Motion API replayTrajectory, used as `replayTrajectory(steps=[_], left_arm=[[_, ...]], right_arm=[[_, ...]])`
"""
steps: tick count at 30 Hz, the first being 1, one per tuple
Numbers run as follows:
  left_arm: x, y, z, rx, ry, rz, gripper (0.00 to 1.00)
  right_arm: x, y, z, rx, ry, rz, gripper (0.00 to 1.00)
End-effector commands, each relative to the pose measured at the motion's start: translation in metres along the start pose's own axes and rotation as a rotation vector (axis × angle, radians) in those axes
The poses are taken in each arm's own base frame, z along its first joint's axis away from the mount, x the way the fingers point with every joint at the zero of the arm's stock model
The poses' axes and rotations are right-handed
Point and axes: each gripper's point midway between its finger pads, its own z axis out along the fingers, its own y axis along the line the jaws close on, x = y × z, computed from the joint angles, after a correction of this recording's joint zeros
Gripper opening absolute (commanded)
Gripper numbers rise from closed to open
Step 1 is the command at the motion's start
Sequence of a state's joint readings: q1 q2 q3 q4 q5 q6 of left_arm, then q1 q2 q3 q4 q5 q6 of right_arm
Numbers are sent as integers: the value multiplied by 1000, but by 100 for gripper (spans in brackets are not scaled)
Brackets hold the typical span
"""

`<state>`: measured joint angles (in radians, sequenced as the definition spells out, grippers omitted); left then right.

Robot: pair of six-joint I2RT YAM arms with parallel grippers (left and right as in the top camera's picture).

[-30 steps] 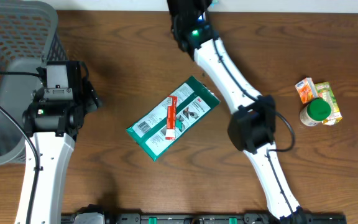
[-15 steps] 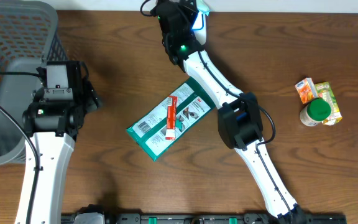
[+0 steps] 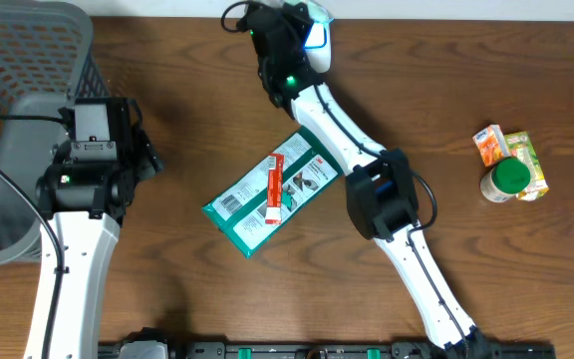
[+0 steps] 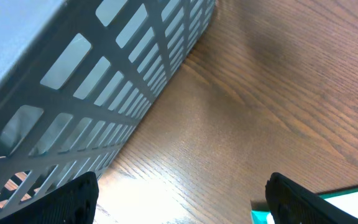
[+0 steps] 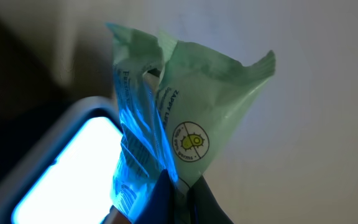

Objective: Scan the item barcode
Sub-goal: 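Carry the pouch right and set it beside the Knorr jar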

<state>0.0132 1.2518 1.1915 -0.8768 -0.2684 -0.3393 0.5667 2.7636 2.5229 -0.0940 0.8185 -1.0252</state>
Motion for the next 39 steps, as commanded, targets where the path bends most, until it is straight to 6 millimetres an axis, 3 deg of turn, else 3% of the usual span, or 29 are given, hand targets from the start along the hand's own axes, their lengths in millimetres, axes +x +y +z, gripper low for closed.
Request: replayTrajectory(steps=[1, 8, 11, 17, 20, 23, 27, 29, 32, 36, 39], left_arm=[[-5, 3, -3, -11, -15, 1, 87], [-5, 3, -3, -11, -15, 1, 87], [-5, 3, -3, -11, -15, 1, 87], [-5, 3, -3, -11, -15, 1, 87], [-5, 3, -3, -11, -15, 1, 87], [-5, 3, -3, -11, -15, 1, 87], [-5, 3, -3, -11, -15, 1, 87], [-5, 3, -3, -11, -15, 1, 87], [-5, 3, -3, -11, -15, 1, 87], [-5, 3, -3, -11, -15, 1, 87], [-5, 3, -3, -11, -15, 1, 87]], right_arm=[[1, 36, 0, -44, 1, 15, 1], [-1, 35, -1, -41, -7, 27, 1], [-1, 20, -2, -15, -1, 52, 1], [-7, -46, -30, -13, 11, 167, 1], [4, -81, -58, -83, 53, 266, 1], [16, -103, -88, -222, 59, 315, 1], [46, -132, -136, -424, 90, 396, 1], [72, -142, -166, -573, 129, 451, 1], [106, -143, -195, -767, 189, 506, 1], [153, -137, -213, -958, 332, 593, 1], [197, -133, -211, -990, 498, 635, 1]])
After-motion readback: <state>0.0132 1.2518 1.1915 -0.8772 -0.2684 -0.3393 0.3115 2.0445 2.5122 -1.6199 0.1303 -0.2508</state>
